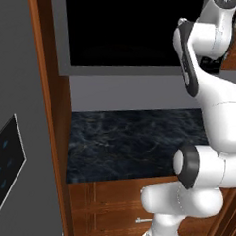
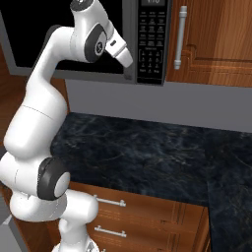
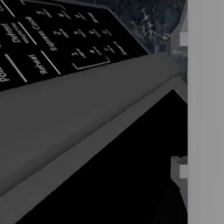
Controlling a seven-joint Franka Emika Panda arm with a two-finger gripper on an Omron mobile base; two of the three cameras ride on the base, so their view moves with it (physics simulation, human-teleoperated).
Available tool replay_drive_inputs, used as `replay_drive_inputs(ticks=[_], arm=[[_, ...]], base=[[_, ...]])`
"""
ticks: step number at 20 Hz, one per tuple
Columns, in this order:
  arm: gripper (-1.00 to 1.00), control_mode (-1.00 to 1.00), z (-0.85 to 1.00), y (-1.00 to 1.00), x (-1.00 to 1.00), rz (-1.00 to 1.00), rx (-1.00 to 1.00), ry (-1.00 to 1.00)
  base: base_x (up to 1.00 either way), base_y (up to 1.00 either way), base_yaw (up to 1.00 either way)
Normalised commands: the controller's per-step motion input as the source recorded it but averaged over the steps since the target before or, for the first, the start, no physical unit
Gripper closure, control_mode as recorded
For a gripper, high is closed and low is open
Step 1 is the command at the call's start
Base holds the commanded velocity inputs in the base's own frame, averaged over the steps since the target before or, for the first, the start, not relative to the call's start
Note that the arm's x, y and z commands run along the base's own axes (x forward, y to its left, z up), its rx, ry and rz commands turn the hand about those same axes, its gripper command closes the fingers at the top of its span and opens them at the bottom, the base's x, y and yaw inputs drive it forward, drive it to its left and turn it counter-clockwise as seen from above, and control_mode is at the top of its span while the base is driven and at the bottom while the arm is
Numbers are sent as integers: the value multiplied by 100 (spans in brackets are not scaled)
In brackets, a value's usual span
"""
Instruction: Transport the fish from the fridge to the microwave and turn on the microwave.
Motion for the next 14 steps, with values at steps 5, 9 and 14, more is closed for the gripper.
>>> replay_drive_inputs(ticks=[5, 9, 14], arm=[[-100, -100, -1, 4, 25, 0, 0, 1], [-100, -100, -10, 5, 17, 0, 0, 0], [-100, -100, -14, 2, 17, 0, 0, 0]], base=[[0, 0, 0], [0, 0, 0], [0, 0, 0]])
